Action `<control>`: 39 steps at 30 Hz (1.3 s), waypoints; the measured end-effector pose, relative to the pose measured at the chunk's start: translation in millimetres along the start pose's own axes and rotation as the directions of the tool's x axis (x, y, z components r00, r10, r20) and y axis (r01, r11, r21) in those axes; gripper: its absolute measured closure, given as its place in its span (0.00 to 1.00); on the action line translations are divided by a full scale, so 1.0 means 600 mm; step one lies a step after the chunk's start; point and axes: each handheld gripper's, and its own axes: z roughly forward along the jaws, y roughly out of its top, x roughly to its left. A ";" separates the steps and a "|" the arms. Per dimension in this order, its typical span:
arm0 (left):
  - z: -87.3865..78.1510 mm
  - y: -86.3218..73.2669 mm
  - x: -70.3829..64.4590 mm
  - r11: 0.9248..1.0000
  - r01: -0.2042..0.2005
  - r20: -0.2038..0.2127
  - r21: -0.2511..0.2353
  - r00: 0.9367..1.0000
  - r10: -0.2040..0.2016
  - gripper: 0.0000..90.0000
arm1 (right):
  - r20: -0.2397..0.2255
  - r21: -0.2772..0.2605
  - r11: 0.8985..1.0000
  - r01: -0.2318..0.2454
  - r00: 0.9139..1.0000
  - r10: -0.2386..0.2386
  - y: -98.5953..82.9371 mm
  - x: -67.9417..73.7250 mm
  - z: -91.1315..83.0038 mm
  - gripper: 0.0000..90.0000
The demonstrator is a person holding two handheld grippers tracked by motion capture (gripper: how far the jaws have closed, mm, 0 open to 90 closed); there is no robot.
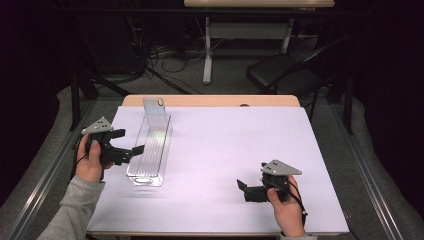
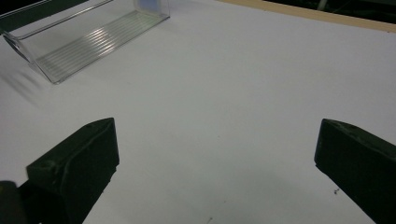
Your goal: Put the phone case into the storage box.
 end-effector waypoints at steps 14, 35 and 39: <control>-0.010 -0.044 -0.054 0.999 -0.011 0.018 -0.040 1.000 0.012 0.01 | 0.033 0.005 1.000 0.000 0.999 0.000 -0.022 -0.017 -0.029 0.00; 0.000 -0.115 -0.057 1.000 0.011 0.033 -0.026 0.999 -0.010 0.01 | 0.061 0.003 0.999 -0.038 0.997 0.037 -0.046 -0.037 -0.036 0.00; 0.000 -0.119 -0.052 0.999 0.015 0.031 -0.033 0.999 -0.014 0.01 | 0.066 0.006 0.999 -0.037 0.997 0.037 -0.050 -0.040 -0.034 0.00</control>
